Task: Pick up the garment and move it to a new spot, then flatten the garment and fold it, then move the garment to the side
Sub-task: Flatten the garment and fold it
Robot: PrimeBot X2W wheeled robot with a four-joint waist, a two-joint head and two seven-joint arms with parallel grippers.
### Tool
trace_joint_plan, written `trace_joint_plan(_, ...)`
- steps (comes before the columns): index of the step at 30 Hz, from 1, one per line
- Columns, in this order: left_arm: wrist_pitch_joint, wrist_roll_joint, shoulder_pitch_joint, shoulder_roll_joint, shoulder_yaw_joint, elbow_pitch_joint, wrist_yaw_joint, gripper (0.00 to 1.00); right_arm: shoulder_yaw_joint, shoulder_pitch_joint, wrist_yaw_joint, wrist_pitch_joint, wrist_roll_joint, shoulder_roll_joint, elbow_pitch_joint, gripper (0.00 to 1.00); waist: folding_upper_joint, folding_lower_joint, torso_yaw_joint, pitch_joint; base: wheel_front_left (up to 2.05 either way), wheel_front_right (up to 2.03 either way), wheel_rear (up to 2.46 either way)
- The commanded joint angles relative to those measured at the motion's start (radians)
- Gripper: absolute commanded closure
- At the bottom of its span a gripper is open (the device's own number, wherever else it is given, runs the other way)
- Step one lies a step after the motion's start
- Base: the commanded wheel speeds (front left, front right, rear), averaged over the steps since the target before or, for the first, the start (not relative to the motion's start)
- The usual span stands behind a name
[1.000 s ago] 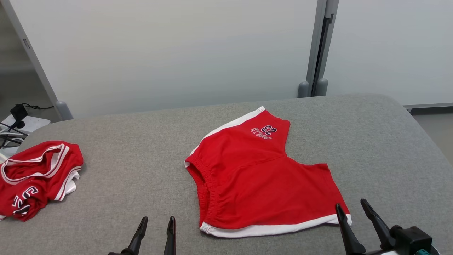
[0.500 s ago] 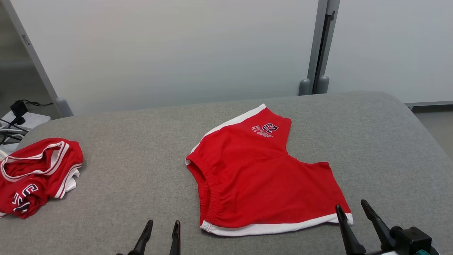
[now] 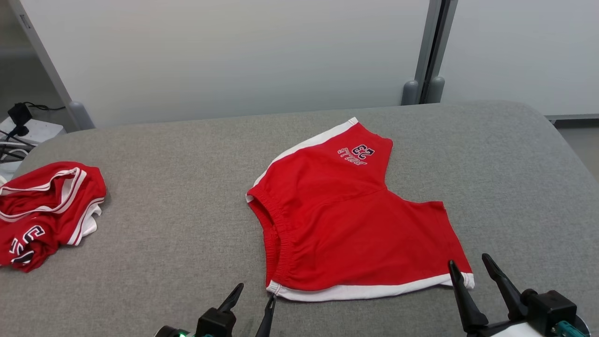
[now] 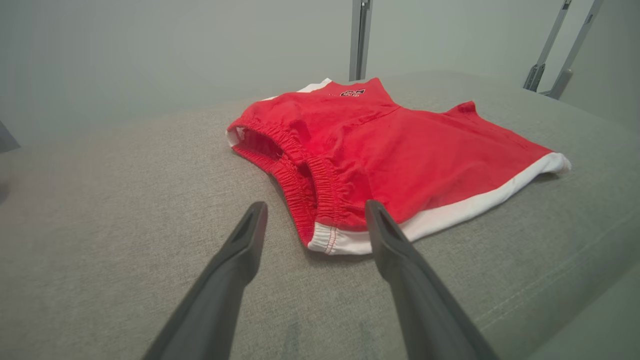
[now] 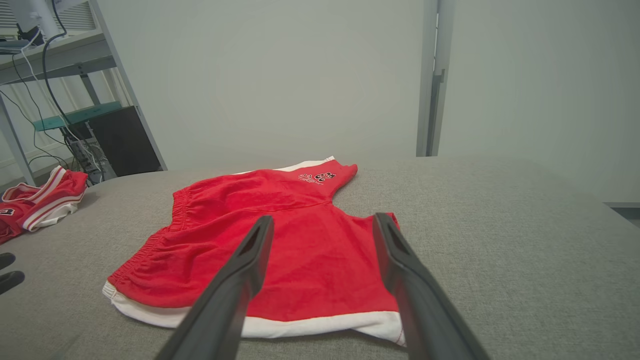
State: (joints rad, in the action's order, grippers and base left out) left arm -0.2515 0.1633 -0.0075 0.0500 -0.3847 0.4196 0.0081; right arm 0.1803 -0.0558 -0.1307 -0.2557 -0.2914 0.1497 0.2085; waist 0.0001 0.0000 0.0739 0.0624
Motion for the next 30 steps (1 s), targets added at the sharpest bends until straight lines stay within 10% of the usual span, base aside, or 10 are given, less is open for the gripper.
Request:
trace_joint_plan(1,-0.010,-0.004,-0.073,0.000,0.020,0.007,-0.005,0.00,0.016,0.048,0.000,-0.006,-0.001,0.021,-0.030,0.00,-0.0001,0.0000,0.001,-0.014,0.00,0.00,0.00)
trace_joint_plan(18,-0.010,0.038,-0.294,0.000,-0.107,0.281,-0.001,0.02,0.031,0.116,0.000,-0.006,-0.016,0.050,-0.054,0.00,-0.0001,0.0000,0.044,-0.141,0.00,0.00,0.00)
trace_joint_plan(23,-0.010,0.061,-0.324,0.000,-0.112,0.334,-0.001,0.55,0.032,0.127,0.000,-0.006,-0.034,0.052,-0.071,0.00,-0.0001,0.0000,0.053,-0.162,0.00,0.00,0.00)
trace_joint_plan(25,-0.010,0.072,-0.329,0.000,-0.121,0.352,-0.004,0.60,0.033,0.128,0.000,-0.006,-0.035,0.053,-0.072,0.00,-0.0001,0.0000,0.056,-0.165,0.00,0.00,0.00)
trace_joint_plan(28,-0.010,0.088,-0.332,0.000,-0.138,0.371,-0.008,1.00,0.030,0.127,0.000,-0.006,-0.035,0.053,-0.069,0.00,-0.0001,0.0000,0.057,-0.163,0.00,0.00,0.00)
trace_joint_plan(30,-0.010,0.098,-0.326,0.000,-0.150,0.379,-0.011,1.00,0.028,0.124,0.000,-0.006,-0.035,0.052,-0.064,0.00,-0.0001,0.0000,0.057,-0.157,0.00,0.00,0.00)
